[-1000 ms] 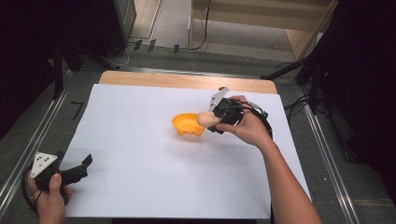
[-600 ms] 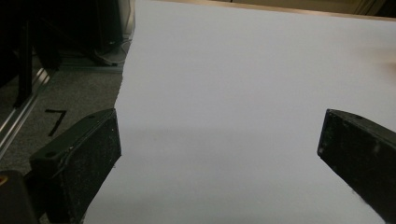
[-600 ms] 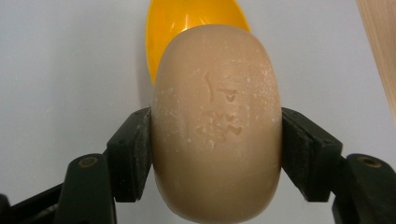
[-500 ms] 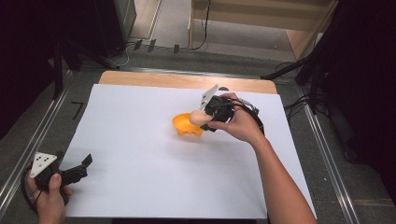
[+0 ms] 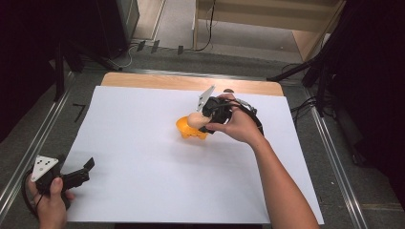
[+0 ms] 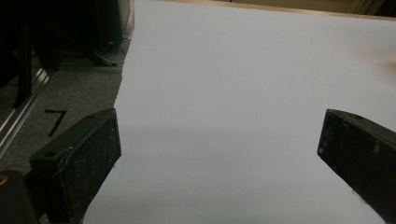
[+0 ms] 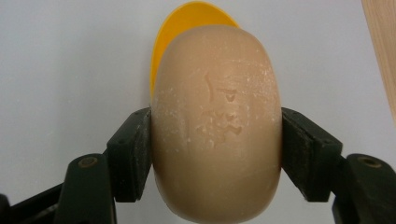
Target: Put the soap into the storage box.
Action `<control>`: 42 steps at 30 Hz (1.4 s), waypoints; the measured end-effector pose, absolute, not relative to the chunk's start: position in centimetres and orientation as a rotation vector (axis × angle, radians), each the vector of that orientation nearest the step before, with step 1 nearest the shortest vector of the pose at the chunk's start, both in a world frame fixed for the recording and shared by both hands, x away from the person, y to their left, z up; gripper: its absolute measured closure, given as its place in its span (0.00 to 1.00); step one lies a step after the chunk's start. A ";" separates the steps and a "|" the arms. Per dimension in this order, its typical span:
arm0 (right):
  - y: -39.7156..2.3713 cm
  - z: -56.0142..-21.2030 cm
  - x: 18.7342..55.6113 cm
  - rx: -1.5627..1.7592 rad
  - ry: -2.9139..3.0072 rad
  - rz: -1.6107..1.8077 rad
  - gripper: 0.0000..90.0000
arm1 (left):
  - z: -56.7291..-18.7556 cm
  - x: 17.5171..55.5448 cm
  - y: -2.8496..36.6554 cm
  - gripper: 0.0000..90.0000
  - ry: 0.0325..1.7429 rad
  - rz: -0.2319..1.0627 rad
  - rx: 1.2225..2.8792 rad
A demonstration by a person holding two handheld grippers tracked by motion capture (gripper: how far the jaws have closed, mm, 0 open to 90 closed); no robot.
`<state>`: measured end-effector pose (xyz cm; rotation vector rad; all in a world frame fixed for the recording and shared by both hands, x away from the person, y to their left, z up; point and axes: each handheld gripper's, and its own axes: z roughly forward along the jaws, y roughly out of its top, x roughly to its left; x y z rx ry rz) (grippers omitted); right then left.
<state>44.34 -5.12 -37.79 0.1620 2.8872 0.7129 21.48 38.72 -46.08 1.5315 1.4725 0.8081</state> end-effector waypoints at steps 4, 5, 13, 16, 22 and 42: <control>-4.4 -38.1 44.7 0.141 2.908 0.708 0.37 | -46.1 21.5 38.7 0.00 1.472 0.809 1.532; -4.4 -38.1 44.7 0.141 2.908 0.708 0.37 | -46.1 21.5 38.7 0.00 1.472 0.809 1.532; -3.2 -38.9 45.2 0.154 2.938 0.700 0.37 | -46.1 21.5 38.7 0.00 1.471 0.808 1.532; -3.0 -39.3 45.5 0.152 2.950 0.686 0.37 | -46.1 21.5 38.7 0.00 1.470 0.808 1.531; -3.1 -39.6 45.7 0.166 2.946 0.698 0.36 | -46.1 21.4 38.7 0.00 1.471 0.807 1.531; -7.1 -38.0 43.8 0.273 2.913 0.798 0.27 | -46.1 21.4 38.7 0.00 1.471 0.812 1.530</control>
